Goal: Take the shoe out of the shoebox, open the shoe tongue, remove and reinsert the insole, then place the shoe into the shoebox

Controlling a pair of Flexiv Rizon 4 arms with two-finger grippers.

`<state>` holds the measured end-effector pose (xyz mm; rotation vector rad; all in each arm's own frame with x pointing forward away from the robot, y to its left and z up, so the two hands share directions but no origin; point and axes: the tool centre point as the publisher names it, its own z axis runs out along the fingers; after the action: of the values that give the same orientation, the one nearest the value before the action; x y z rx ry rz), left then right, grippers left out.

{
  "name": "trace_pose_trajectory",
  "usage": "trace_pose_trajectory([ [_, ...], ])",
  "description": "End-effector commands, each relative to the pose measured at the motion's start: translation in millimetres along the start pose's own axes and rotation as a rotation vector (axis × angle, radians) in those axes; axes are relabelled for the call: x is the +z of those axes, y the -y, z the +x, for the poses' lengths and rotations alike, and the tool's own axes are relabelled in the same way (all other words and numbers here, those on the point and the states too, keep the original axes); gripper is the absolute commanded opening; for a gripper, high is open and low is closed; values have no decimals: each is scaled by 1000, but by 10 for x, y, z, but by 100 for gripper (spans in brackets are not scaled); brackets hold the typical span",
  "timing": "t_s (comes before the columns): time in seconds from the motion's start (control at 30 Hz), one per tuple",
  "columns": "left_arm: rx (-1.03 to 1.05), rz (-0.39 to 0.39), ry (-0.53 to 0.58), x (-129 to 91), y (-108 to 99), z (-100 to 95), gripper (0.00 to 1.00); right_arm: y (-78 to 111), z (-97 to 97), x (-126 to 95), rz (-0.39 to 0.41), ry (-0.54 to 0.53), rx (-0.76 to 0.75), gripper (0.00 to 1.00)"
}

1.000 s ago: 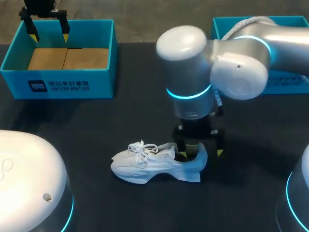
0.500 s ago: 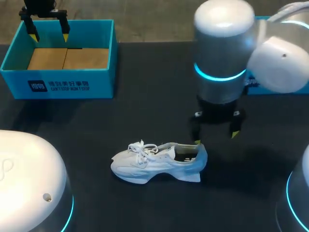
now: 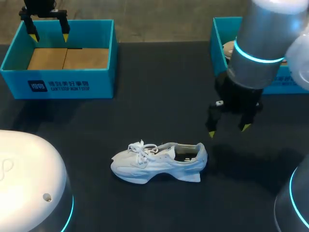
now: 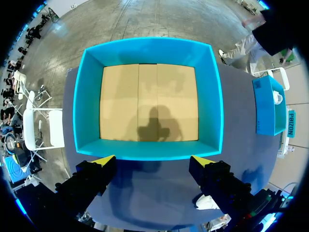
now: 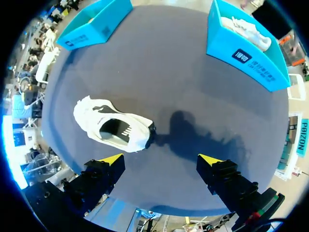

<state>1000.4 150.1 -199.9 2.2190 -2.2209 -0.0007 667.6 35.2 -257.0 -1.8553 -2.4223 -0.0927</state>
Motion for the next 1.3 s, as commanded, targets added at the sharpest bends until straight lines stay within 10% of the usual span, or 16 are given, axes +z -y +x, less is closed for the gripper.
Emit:
trace_pose_trajectory([
  [0.03, 0, 0, 0, 0, -1, 0, 100, 50, -62, 23, -48, -236, -68, 100],
  [0.57, 0, 0, 0, 0, -1, 0, 100, 67, -671, 170, -490, -679, -713, 100],
  [1.13, 0, 0, 0, 0, -1, 0, 100, 67, -671, 170, -490, -679, -713, 100],
  [1.3, 0, 0, 0, 0, -1, 0, 100, 111, -633, 326, -671, -613, -789, 100],
])
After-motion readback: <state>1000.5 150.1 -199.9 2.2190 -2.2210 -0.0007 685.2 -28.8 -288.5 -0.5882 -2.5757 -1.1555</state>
